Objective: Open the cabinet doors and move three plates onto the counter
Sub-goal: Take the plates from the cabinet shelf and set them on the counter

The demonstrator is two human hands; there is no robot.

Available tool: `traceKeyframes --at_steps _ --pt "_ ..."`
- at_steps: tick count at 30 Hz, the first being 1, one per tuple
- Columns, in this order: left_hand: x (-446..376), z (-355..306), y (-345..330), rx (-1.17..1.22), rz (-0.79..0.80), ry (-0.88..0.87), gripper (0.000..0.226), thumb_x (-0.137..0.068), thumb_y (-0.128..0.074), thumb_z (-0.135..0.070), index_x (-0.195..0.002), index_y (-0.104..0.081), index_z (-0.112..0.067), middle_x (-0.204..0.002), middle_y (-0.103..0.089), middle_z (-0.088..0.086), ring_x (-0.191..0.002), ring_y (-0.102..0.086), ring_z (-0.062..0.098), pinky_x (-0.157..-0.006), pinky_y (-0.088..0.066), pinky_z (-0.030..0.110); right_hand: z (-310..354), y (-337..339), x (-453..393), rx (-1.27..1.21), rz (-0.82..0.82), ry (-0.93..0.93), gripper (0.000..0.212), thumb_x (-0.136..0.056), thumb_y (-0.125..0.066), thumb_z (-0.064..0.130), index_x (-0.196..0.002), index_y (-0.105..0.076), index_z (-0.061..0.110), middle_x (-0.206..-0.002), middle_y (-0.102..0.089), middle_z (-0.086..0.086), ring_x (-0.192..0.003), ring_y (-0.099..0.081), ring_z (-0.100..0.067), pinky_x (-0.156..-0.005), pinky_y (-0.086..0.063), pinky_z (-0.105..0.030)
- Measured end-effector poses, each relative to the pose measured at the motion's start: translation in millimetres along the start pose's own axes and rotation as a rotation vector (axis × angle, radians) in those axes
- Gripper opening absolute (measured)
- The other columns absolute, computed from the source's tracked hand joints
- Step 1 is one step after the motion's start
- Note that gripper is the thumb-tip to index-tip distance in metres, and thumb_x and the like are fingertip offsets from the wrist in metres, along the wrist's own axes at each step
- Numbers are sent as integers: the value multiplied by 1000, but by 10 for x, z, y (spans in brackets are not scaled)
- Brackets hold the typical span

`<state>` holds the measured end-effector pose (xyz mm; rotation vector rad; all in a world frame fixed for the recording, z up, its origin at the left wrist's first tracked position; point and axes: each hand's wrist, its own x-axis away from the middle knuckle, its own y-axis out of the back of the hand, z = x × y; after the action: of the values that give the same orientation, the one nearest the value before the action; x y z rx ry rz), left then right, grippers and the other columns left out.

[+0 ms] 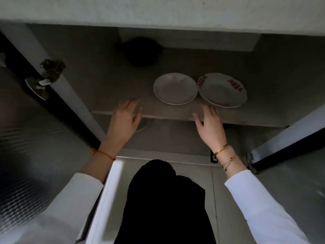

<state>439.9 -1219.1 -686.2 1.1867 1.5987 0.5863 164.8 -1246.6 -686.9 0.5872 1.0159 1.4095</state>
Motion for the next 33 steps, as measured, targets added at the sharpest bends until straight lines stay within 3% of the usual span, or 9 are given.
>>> traceKeyframes --at_steps 9,12,15,18,24,30,33 --pt "-129 -68 -179 5 -58 9 34 -94 -54 -17 -125 -61 -5 -117 -66 18 -103 -60 37 -89 -51 46 -135 -130 -285 -24 -69 0 40 -99 -46 26 -131 -51 2 -129 -57 -20 -122 -50 -35 -105 -41 -43" --pt "-278 -89 -211 18 -42 47 34 -94 -55 -18 -126 -60 -8 -121 -64 17 -102 -62 37 -86 -53 46 -133 -146 -428 -24 -109 6 33 -99 -46 25 -119 -59 3 -114 -64 -20 -107 -59 -35 -90 -48 -39" --pt "-470 -84 -285 28 -13 91 34 -96 -54 -20 -127 -61 -9 -124 -63 16 -98 -65 38 -83 -54 46 -117 -195 -561 24 -122 3 30 -99 -44 24 -100 -64 1 -96 -67 -21 -88 -64 -35 -71 -45 -32" --pt "-668 -54 -390 38 22 146 35 -96 -52 -20 -128 -61 -11 -125 -64 16 -100 -65 38 -84 -52 41 -75 -252 -660 60 -132 -73 35 -99 -42 28 -94 -63 0 -91 -68 -21 -82 -65 -36 -63 -45 -34" --pt "-1035 19 -637 59 111 255 33 -98 -48 -25 -122 -63 -8 -114 -66 22 -103 -63 39 -85 -51 41 -29 -348 -845 182 -111 -188 43 -100 -40 36 -90 -65 3 -92 -71 -19 -84 -68 -35 -59 -36 -29" --pt "-1207 68 -868 77 230 307 35 -98 -50 -35 -101 -66 -4 -103 -65 24 -95 -63 39 -77 -48 37 -57 -450 -949 170 -47 -225 43 -100 -41 35 -86 -65 2 -92 -70 -19 -85 -67 -33 -60 -38 -30" --pt "-1230 75 -949 76 262 329 35 -97 -52 -34 -102 -66 -2 -105 -64 24 -98 -61 39 -77 -44 36 -55 -482 -974 124 -45 -265 40 -99 -43 33 -89 -65 1 -97 -70 -20 -91 -66 -35 -64 -38 -31"
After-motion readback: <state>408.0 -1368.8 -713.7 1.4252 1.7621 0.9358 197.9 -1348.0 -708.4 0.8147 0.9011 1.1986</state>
